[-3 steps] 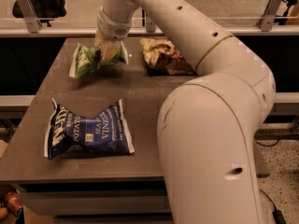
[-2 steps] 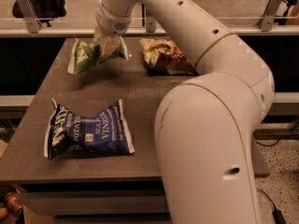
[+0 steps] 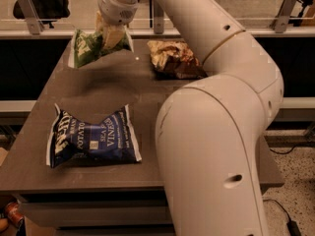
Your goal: Pick green jalapeno chip bag
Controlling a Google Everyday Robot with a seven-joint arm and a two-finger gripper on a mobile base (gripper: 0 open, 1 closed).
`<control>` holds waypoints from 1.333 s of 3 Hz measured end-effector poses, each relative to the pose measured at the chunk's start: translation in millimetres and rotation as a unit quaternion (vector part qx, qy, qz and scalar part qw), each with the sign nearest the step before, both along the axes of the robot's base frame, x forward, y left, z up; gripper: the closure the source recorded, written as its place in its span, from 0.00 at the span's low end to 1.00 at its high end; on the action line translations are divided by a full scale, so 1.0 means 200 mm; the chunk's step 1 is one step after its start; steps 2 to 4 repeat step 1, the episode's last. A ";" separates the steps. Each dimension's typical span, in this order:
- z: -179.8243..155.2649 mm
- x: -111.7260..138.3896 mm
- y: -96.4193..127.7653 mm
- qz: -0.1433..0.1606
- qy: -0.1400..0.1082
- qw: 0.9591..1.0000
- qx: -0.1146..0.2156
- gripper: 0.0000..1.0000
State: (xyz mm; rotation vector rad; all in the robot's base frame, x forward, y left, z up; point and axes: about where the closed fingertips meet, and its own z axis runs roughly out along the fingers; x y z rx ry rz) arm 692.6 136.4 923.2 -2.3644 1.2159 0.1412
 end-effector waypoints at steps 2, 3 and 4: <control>0.09 -0.02 0.01 0.014 -0.012 1.000 0.003 1.00; 0.09 -0.02 0.01 0.014 -0.012 1.000 0.003 1.00; 0.09 -0.02 0.01 0.014 -0.012 1.000 0.003 1.00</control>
Offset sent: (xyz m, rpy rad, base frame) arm 0.0000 0.0000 0.0000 0.0000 0.0000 0.0000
